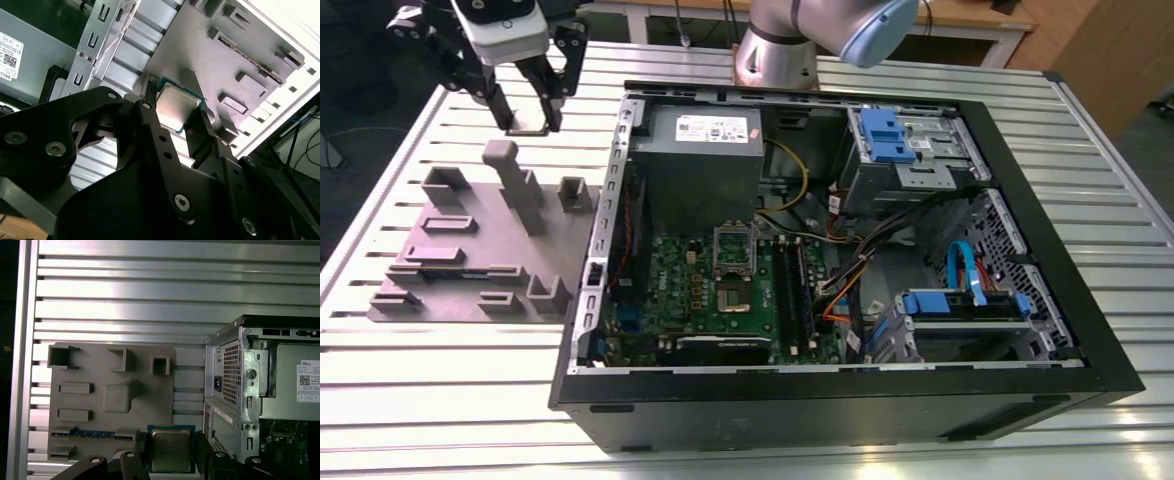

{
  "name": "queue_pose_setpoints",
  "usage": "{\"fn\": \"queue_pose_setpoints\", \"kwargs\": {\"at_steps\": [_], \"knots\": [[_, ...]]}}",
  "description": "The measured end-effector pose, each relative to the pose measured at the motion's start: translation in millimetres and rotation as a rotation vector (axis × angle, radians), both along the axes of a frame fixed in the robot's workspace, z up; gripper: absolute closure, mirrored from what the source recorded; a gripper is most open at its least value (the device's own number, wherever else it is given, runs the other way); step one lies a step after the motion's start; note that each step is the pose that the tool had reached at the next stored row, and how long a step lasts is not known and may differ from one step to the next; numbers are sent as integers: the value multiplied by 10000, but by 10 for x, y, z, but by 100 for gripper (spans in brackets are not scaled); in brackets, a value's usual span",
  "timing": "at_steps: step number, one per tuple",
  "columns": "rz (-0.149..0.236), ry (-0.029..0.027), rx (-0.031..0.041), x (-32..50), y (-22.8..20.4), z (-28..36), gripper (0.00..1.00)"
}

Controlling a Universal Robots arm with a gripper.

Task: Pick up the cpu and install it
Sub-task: 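Pick up the cpu and move it towards the insertion slot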

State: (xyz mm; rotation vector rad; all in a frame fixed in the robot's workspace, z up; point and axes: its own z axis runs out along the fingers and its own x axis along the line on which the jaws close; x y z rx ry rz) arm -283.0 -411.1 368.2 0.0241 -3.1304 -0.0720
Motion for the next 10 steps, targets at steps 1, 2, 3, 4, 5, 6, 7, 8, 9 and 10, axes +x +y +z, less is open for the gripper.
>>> {"fn": "queue_pose_setpoints", "kwargs": {"at_steps": [1, 2, 3, 4, 5, 6, 7, 8, 9, 10], "knots": [[1, -1, 1, 8, 0, -1, 53], [0, 0, 0, 20, 0, 0, 53], [-1, -1, 1, 32, 0, 0, 53], [-1, -1, 1, 43, 0, -1, 53], [-1, -1, 0, 56, 0, 0, 53], [-2, 0, 0, 72, 0, 0, 53], [-1, -1, 1, 87, 0, 0, 53], [-1, -1, 0, 100, 0, 0, 53], [-2, 0, 0, 116, 0, 0, 53], [-1, -1, 1, 135, 0, 0, 53]]}}
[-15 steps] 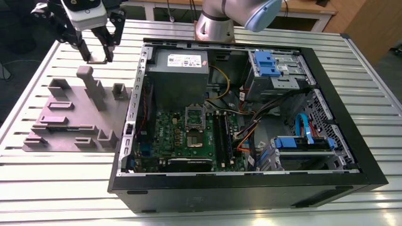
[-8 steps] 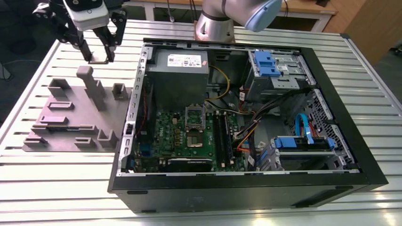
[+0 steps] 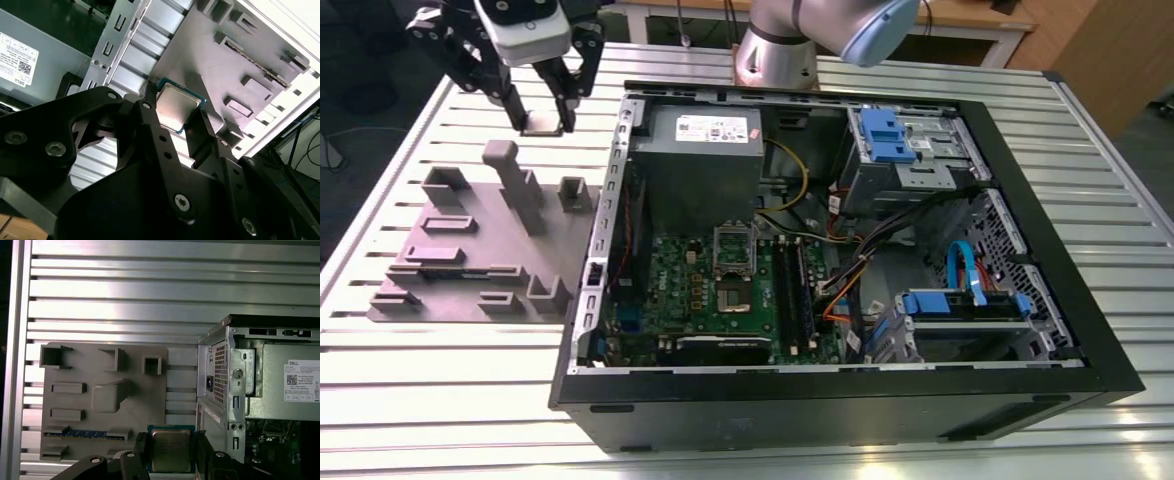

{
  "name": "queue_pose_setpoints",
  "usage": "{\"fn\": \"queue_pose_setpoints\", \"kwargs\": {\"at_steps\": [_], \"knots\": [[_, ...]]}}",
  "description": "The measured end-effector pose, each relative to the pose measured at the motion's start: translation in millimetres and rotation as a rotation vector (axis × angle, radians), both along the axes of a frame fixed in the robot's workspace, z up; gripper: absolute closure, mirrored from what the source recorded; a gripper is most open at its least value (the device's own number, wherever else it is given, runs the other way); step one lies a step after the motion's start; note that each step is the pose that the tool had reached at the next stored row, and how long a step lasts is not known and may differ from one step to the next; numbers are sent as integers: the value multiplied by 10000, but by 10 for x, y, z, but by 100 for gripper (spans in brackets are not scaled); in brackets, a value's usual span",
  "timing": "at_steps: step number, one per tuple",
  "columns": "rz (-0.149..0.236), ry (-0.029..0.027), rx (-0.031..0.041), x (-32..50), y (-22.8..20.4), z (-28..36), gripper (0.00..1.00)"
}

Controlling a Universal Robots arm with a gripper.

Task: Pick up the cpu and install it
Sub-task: 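Pick up the cpu and move it towards the insertion slot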

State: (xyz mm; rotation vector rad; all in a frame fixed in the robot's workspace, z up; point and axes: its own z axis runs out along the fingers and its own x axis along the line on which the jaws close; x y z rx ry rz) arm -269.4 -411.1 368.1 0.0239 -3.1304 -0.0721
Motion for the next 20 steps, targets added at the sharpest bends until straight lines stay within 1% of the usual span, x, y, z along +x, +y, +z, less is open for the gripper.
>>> {"fn": "queue_pose_setpoints", "kwargs": {"at_steps": [3, 5, 13, 18, 20], "knots": [[0, 0, 0, 61, 0, 0, 53], [0, 0, 0, 84, 0, 0, 53], [-5, 0, -1, 94, -4, 0, 53], [-6, 0, 0, 93, -47, 0, 53], [-6, 0, 0, 93, -79, 0, 53]]}}
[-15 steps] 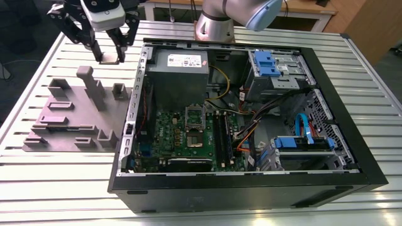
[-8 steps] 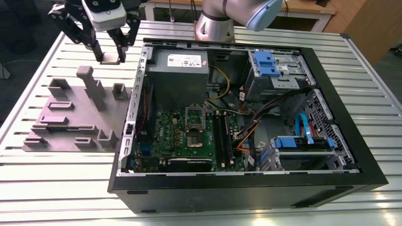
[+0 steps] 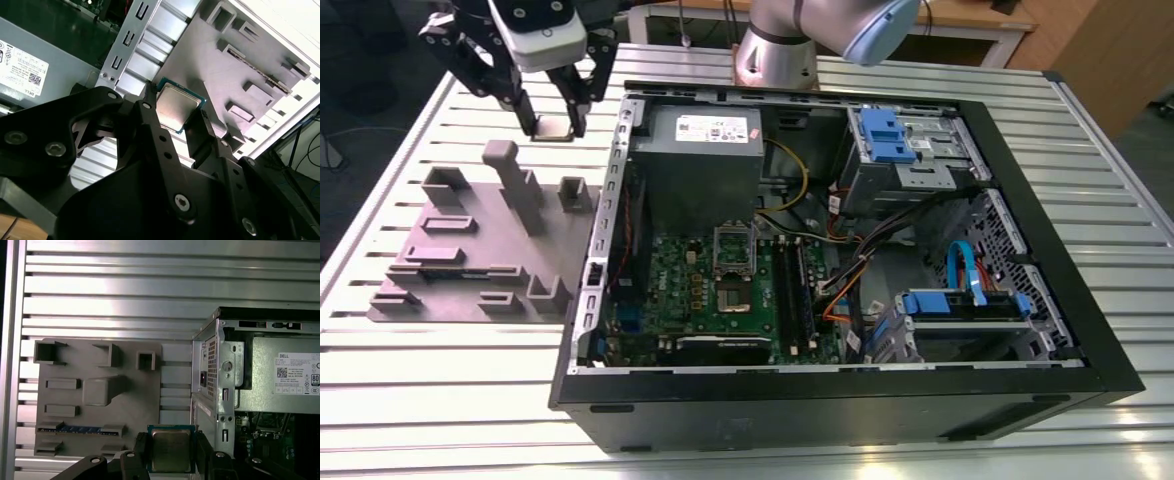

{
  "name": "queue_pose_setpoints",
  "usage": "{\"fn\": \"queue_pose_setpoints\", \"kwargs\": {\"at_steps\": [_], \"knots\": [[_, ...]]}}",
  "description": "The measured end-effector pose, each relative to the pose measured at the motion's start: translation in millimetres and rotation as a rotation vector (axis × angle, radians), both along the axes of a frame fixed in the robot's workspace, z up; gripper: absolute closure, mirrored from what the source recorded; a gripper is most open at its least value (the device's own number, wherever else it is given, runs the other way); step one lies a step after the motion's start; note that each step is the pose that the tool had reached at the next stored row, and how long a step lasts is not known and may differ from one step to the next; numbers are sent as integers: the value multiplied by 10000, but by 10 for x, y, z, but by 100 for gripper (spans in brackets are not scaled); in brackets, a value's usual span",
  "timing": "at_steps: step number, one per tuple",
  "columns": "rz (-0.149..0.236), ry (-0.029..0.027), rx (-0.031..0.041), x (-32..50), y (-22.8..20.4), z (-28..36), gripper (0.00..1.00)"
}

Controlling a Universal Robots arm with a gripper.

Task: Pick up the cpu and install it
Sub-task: 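Pick up the cpu and move it towards the insertion slot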

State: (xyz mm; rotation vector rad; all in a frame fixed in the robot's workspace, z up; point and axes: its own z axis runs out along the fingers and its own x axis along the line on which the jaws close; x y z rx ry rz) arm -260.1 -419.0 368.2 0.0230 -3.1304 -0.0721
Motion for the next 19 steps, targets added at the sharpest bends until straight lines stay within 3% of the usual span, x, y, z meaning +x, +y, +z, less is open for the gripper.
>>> {"fn": "queue_pose_setpoints", "kwargs": {"at_steps": [3, 5, 19], "knots": [[-1, -1, 5, 1, -58, 0, 53], [-2, 0, 6, 5, -73, 0, 53], [-2, 0, 10, 204, -80, 0, 53]]}}
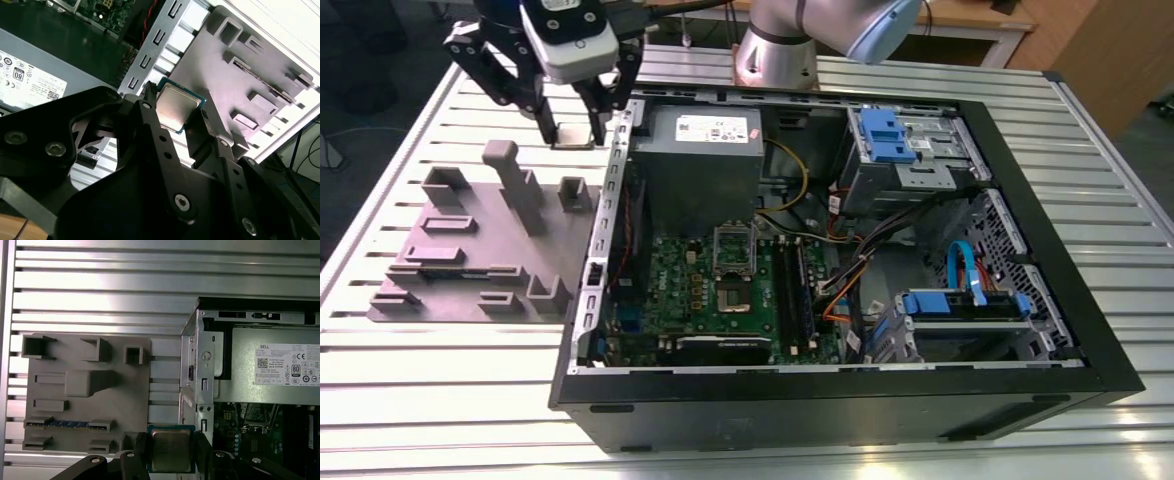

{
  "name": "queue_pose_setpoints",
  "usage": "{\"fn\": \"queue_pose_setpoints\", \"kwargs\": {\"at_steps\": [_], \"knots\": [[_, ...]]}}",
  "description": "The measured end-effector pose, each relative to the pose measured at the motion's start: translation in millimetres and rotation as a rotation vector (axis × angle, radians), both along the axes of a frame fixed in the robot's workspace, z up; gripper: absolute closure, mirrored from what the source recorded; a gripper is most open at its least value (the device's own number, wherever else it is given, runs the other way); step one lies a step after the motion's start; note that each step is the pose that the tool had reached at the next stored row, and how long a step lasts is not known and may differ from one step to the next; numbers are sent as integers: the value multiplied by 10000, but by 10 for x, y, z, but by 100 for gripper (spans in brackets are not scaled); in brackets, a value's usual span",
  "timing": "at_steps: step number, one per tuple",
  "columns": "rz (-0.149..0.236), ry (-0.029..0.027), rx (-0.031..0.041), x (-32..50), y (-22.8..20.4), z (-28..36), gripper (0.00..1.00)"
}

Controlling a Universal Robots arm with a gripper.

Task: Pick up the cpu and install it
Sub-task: 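Pick up the cpu and move it towards the insertion slot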

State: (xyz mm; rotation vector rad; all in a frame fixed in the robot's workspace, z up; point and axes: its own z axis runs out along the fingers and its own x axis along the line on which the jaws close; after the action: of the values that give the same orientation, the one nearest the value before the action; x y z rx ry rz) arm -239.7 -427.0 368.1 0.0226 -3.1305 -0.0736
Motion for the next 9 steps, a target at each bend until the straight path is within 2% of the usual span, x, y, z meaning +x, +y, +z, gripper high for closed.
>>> {"fn": "queue_pose_setpoints", "kwargs": {"at_steps": [9], "knots": [[-1, 0, 0, 97, 0, 0, 53]]}}
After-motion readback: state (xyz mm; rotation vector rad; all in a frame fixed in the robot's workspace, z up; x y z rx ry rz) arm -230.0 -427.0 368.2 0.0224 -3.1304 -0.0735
